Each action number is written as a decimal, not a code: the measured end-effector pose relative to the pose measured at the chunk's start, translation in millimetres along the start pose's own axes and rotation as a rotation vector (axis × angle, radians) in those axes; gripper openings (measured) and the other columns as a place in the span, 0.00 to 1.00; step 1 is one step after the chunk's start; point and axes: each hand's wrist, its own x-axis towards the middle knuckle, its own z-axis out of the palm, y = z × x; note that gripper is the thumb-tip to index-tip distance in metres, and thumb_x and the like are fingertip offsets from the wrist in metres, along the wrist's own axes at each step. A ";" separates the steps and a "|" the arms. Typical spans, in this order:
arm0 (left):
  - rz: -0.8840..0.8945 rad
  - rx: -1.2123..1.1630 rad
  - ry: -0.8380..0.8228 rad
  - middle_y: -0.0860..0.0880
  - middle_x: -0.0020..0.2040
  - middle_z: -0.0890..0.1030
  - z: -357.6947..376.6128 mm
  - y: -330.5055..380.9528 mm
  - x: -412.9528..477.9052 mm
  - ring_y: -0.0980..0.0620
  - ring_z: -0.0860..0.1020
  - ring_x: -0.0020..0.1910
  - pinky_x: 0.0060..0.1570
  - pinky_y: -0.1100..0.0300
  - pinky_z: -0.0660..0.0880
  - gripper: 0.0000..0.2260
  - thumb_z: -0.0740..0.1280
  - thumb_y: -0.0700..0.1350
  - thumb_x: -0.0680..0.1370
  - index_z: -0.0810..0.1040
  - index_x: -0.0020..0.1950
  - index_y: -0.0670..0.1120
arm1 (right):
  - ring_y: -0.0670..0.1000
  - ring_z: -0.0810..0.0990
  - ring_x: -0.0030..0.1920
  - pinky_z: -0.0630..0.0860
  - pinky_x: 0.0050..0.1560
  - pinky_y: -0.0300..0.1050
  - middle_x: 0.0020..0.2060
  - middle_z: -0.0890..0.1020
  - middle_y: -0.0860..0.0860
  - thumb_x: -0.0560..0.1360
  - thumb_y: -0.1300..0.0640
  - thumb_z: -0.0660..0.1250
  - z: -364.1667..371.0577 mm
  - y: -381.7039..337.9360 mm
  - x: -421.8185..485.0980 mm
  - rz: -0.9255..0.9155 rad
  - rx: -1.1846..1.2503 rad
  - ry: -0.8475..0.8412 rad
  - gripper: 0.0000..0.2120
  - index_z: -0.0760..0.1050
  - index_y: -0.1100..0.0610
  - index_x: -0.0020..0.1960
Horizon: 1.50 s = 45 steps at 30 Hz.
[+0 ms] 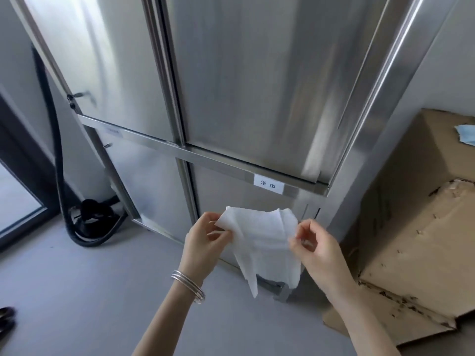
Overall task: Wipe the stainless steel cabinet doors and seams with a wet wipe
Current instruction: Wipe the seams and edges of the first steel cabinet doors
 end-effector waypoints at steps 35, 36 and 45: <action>0.535 1.080 0.268 0.44 0.52 0.82 -230.0 -18.3 240.8 0.40 0.78 0.59 0.54 0.47 0.77 0.12 0.75 0.43 0.71 0.82 0.53 0.42 | 0.45 0.77 0.40 0.71 0.40 0.33 0.42 0.77 0.45 0.74 0.66 0.62 278.5 -96.3 265.1 -0.562 -0.200 0.040 0.09 0.80 0.57 0.42; 0.554 1.114 0.266 0.44 0.52 0.82 -240.3 -23.0 247.5 0.40 0.78 0.59 0.53 0.48 0.77 0.13 0.75 0.44 0.71 0.82 0.53 0.43 | 0.45 0.77 0.39 0.72 0.39 0.38 0.42 0.77 0.44 0.74 0.68 0.64 287.5 -96.9 268.6 -0.533 -0.233 0.030 0.10 0.80 0.56 0.42; 0.687 1.261 0.126 0.47 0.48 0.82 -360.5 -44.9 303.2 0.45 0.82 0.48 0.45 0.53 0.79 0.15 0.75 0.47 0.69 0.82 0.54 0.44 | 0.42 0.77 0.45 0.77 0.44 0.48 0.45 0.76 0.38 0.74 0.69 0.59 386.1 -140.4 263.7 -0.239 -0.360 0.009 0.19 0.79 0.47 0.44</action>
